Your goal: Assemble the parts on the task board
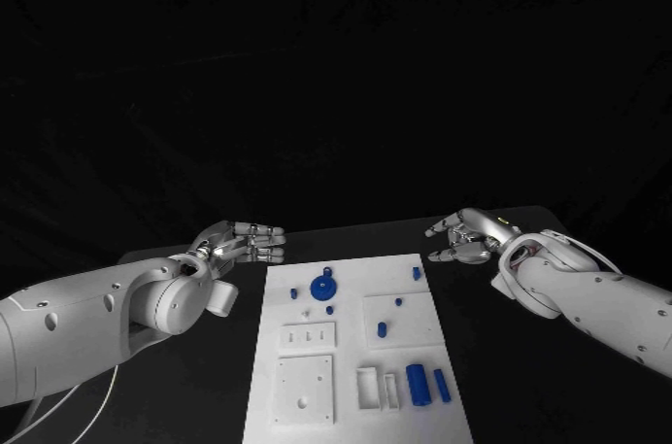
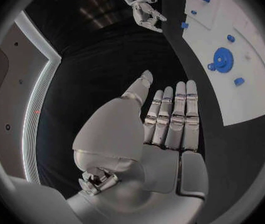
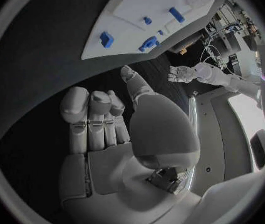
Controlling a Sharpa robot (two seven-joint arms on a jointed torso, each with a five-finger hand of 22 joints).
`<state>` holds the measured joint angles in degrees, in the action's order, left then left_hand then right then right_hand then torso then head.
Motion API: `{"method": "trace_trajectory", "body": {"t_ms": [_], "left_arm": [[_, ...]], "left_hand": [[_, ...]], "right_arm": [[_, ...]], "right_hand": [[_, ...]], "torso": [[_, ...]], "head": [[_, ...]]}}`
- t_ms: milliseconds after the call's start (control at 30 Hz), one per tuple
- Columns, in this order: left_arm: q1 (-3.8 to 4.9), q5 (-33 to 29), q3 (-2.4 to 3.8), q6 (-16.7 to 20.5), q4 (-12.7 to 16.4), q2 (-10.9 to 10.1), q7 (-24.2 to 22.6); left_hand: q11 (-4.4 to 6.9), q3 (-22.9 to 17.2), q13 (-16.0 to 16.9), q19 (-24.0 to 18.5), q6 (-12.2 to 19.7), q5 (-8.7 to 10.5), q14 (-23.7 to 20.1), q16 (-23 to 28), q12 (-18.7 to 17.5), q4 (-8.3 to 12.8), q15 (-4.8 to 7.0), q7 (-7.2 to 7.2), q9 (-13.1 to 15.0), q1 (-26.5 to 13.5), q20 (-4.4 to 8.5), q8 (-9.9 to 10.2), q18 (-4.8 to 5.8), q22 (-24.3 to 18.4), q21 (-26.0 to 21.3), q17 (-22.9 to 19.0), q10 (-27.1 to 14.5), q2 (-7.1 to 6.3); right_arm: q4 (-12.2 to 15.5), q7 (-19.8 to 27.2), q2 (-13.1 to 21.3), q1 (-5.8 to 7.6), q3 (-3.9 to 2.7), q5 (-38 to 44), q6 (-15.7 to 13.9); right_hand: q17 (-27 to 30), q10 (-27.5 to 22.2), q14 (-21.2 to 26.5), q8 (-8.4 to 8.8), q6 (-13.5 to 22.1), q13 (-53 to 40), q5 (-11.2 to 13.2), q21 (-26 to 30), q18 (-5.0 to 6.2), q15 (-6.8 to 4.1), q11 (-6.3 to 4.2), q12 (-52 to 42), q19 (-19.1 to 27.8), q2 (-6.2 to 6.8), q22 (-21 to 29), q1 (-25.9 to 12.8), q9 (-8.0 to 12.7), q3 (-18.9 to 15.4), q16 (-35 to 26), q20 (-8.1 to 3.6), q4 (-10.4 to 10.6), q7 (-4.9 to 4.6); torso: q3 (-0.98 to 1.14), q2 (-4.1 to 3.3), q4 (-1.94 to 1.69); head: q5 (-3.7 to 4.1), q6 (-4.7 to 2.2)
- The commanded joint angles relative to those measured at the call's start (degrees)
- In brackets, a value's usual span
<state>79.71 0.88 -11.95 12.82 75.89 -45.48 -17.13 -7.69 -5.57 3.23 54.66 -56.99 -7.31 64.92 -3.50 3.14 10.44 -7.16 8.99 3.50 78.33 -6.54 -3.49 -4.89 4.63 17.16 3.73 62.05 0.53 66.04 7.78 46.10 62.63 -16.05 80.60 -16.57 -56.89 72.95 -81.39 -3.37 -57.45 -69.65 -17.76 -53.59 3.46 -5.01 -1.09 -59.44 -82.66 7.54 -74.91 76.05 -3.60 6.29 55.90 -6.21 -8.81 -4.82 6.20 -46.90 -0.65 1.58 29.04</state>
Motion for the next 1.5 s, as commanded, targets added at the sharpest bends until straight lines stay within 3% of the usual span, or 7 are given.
{"method": "trace_trajectory", "body": {"t_ms": [33, 200, 467, 567, 700, 1067, 1500], "left_arm": [[-0.07, -0.29, 0.03, -1.56, 0.04, 0.03, -1.25], [-0.21, -0.31, 0.03, -1.98, -0.02, 0.07, -1.52], [-0.40, -0.31, 0.03, -2.44, -0.02, 0.17, -1.74], [-0.46, -0.31, 0.03, -2.49, -0.01, 0.16, -1.74], [-0.50, -0.31, 0.03, -2.50, -0.06, 0.14, -1.73], [-0.54, -0.25, 0.03, -2.56, -0.13, 0.28, -1.57], [-0.54, -0.22, 0.03, -2.52, -0.17, 0.31, -1.43]], "left_hand": [[-0.15, -0.28, 0.04, -0.12, 0.10, -0.18, 0.45, -0.07, 0.20, 0.07, -0.01, -0.23, 0.02, -0.40, 0.22, 0.00, 0.18, 0.00, 0.34, 0.02, 0.18, 0.19], [-0.24, -0.20, 0.05, -0.21, 0.25, -0.11, 0.25, -0.07, 0.21, 0.16, -0.08, -0.24, 0.02, -0.43, 0.15, 0.00, 0.19, -0.04, 0.28, 0.01, -0.25, 0.09], [-0.24, -0.10, 0.05, -0.26, 0.43, -0.09, 0.09, -0.07, 0.22, 0.19, -0.09, -0.29, 0.01, -0.44, 0.10, 0.01, 0.18, -0.06, 0.22, 0.02, -0.47, 0.06], [-0.24, -0.10, 0.05, -0.26, 0.43, -0.09, 0.09, -0.07, 0.22, 0.19, -0.09, -0.29, 0.01, -0.44, 0.10, 0.01, 0.18, -0.06, 0.22, 0.02, -0.47, 0.06], [-0.24, -0.10, 0.05, -0.26, 0.43, -0.09, 0.09, -0.07, 0.22, 0.19, -0.09, -0.29, 0.01, -0.44, 0.10, 0.01, 0.18, -0.06, 0.22, 0.02, -0.47, 0.06], [-0.27, 0.05, 0.05, -0.23, 0.42, -0.12, 0.07, -0.08, 0.22, 0.23, -0.11, -0.24, 0.01, -0.38, 0.07, 0.00, 0.13, -0.08, 0.18, 0.02, -0.53, 0.18], [-0.29, 0.14, 0.05, -0.21, 0.43, -0.12, 0.06, -0.07, 0.22, 0.18, -0.11, -0.20, 0.01, -0.43, 0.06, 0.00, 0.12, -0.08, 0.17, 0.02, -0.53, 0.30]], "right_arm": [[-1.07, 2.48, -0.36, -0.48, 0.00, -0.93, 3.17], [-3.85, 2.66, -1.96, -1.30, 0.01, 0.42, 3.28], [-5.99, 3.05, -3.94, -2.46, 0.03, 1.24, 3.43], [-6.57, 3.16, -4.48, -2.90, 0.03, 1.45, 3.67], [-7.31, 3.27, -5.11, -3.31, 0.03, 1.56, 3.72], [-9.15, 3.05, -6.56, -3.76, 0.03, 1.81, 3.39], [-10.66, 2.08, -7.51, -3.80, 0.05, 2.60, 1.46]], "right_hand": [[0.00, -0.31, 0.16, -0.10, 2.29, 0.24, -0.06, 0.37, -0.24, 0.91, 1.07, 0.31, 0.32, -0.04, -6.68, 0.72, 0.13, -0.54, -0.32, 0.86, -0.38, -1.11], [0.05, -0.87, 0.34, 0.11, 7.03, 0.88, 1.12, 0.80, 0.18, 1.06, 0.98, 0.63, 0.43, 1.05, -6.62, 1.94, 0.30, -0.56, -0.38, 1.23, 1.31, -1.32], [-0.12, -0.97, 0.33, 0.11, 7.70, 0.89, 1.04, 0.59, 0.14, 1.02, 0.94, 0.51, 0.38, 1.22, -6.67, 2.19, 0.32, -0.50, -0.22, 1.17, 1.49, -1.33], [-0.18, -0.96, 0.34, 0.09, 7.54, 0.85, 0.75, 0.58, 0.13, 1.01, 0.93, 0.40, 0.40, 1.14, -6.67, 2.18, 0.31, -0.44, -0.16, 1.17, 1.50, -1.32], [-0.37, -0.98, 0.30, 0.09, 6.64, 0.83, 0.59, 0.43, 0.13, 0.98, 0.91, 0.25, 0.38, 0.90, -6.69, 2.00, 0.29, -0.46, 0.01, 1.14, 1.18, -1.29], [-1.09, -0.56, -0.05, -0.04, 2.72, 0.55, 0.40, -0.51, 0.26, 1.07, 1.11, -0.65, 0.16, -0.85, -6.83, 0.60, 0.16, -0.29, 0.71, 1.23, -0.45, -1.31], [-2.18, 0.19, -0.67, -0.16, -3.39, -0.02, 1.68, -2.30, 0.34, 1.05, 1.16, -1.81, -0.31, -1.35, -7.13, -1.57, 0.03, 4.87, 1.75, 1.25, -1.37, -1.19]], "torso": [[0.07, -0.03, 0.02], [0.14, -0.02, 0.01], [0.02, -0.21, -0.29], [0.17, -0.23, -0.48], [0.34, -0.24, -0.60], [0.26, -0.21, -0.44], [0.19, -0.21, -0.47]], "head": [[-0.05, 0.10], [-0.32, 0.49], [-0.49, 0.90], [-0.44, 1.03], [-0.35, 1.14], [-0.44, 1.29], [-0.32, 1.34]]}}
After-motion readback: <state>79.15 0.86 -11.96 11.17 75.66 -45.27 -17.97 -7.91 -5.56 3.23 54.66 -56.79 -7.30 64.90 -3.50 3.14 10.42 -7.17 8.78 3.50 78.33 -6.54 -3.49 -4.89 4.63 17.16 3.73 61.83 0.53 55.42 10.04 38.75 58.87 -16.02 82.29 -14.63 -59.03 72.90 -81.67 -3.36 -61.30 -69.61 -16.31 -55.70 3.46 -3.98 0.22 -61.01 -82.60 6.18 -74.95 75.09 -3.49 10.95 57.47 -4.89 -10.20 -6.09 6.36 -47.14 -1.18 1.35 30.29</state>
